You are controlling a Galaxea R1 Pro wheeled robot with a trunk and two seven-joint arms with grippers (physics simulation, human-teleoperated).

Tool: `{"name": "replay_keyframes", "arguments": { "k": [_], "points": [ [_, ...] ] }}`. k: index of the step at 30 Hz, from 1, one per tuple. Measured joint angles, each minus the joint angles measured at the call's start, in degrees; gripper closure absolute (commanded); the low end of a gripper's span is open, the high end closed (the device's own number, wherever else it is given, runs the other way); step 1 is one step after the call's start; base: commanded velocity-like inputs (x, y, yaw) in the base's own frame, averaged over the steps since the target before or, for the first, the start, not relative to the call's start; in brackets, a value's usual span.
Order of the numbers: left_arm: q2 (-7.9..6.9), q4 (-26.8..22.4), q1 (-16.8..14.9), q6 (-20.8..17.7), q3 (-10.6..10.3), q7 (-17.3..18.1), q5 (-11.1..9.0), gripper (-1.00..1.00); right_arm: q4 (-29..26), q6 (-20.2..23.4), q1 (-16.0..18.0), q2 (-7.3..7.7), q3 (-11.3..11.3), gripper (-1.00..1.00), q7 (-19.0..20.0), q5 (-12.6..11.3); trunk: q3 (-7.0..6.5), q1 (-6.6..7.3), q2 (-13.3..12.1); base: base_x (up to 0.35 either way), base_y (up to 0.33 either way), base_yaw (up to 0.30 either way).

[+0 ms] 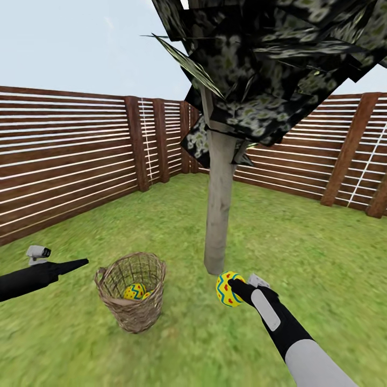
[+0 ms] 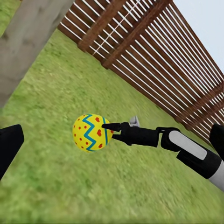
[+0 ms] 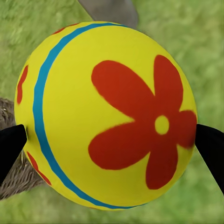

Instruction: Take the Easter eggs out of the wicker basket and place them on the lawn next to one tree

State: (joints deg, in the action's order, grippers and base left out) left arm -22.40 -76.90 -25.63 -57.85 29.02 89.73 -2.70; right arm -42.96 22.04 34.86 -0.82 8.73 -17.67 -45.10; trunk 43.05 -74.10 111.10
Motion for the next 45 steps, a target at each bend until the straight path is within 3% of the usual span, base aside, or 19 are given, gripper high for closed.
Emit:
{"name": "replay_keyframes", "arguments": {
  "k": [15, 45],
  "points": [
    [0.60, 0.0, 0.0, 0.1, 0.0, 0.0, 0.1, -1.00, 0.0, 0.0, 0.0, -0.09, 0.1, 1.00, 0.0, 0.0, 2.69, -3.30, 6.0, 0.000, 0.000, 0.000],
    [0.96, -0.3, 0.2, 0.2, 0.0, 0.0, 0.0, -1.00, 0.3, 0.1, 0.0, -0.15, 0.1, 1.00, 0.0, -0.1, 5.18, -3.30, 6.0, -0.066, -0.129, 0.000]
  ]
}}
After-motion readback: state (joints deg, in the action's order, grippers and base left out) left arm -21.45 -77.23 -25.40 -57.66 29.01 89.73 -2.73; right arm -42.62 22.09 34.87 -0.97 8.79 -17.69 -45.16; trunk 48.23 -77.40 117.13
